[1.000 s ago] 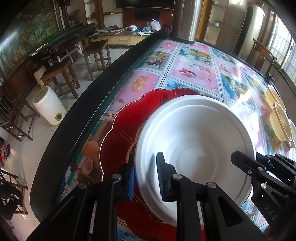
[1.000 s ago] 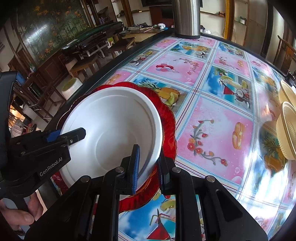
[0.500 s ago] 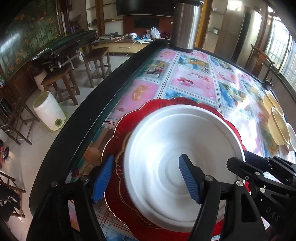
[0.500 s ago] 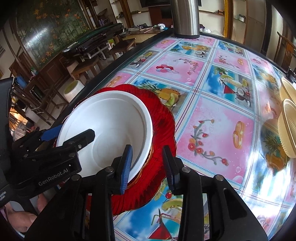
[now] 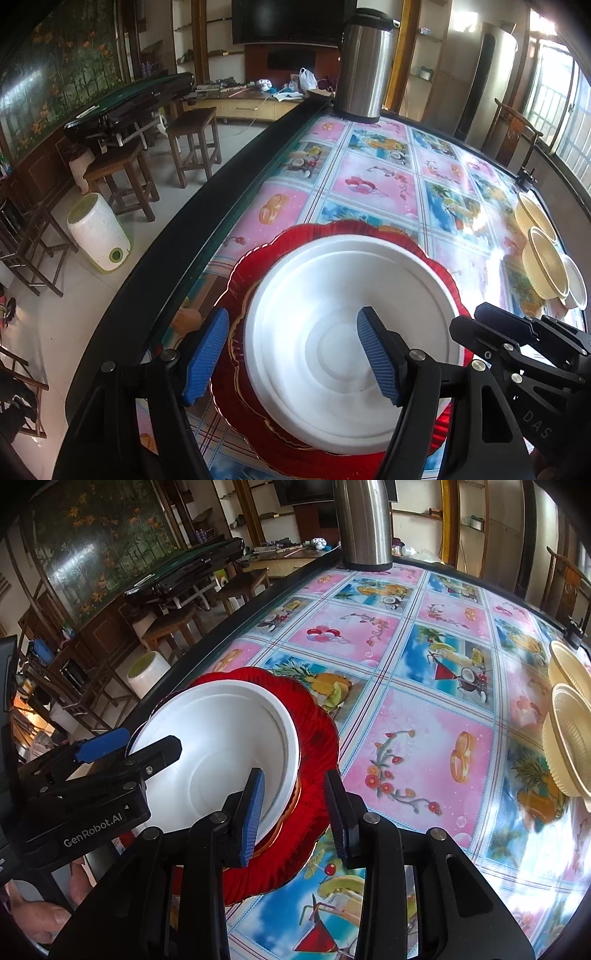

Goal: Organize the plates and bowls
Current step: 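Move the open left gripper toward the large beige plastic bowl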

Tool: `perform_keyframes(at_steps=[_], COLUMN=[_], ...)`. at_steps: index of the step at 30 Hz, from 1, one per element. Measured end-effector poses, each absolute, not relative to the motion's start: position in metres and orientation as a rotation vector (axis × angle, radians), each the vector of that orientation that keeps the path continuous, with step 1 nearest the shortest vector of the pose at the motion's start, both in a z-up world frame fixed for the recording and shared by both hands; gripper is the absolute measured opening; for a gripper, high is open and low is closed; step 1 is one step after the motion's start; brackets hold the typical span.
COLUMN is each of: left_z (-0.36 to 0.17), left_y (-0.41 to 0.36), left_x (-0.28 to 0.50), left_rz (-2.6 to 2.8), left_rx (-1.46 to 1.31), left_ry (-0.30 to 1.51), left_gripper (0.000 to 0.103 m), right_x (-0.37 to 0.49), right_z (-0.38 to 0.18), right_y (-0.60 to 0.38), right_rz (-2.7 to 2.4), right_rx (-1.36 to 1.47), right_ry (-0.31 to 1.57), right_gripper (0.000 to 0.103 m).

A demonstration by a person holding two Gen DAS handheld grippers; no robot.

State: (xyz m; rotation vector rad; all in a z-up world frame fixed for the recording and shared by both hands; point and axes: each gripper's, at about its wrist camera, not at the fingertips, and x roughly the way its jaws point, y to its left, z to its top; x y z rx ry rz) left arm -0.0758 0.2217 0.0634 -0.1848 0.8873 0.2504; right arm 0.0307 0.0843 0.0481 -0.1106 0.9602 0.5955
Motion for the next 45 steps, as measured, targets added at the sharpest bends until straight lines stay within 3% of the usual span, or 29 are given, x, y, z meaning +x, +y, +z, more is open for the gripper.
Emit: perform_keyframes(at_steps=[8,11,27,30,45], left_z=[0.086,0.092,0.104,0.101,0.086], left_y=[0.202,0.188,0.088,0.069,0.001], left_x=[-0.079,-0.078,-0.061,-0.056,-0.031], left_rz=[0.23,0.214,0.038,0.017,-0.066], left_rx=[-0.167,-0.156,-0.061,-0.039,0.007], left_ry=[0.811,0.785,0.73,0.738,0.764], left_gripper=[0.072,0.076,0.079,0.079,0.079], right_x=[0.021,0.019,0.018,0.019,0.023], right_z=[0.068,0.074,0.075,0.07,0.056], right_y=[0.056,0.037,-0.068,-0.089,-0.171], right_rz=[0.517,0.482,0.302,0.274,0.15], right_rx=[-0.109,-0.09,0.015,0.044,0.161], right_ry=[0.871,0.843,0.817,0.829,0.861], right_gripper=[0.034,0.046,0.046,0.054,0.053])
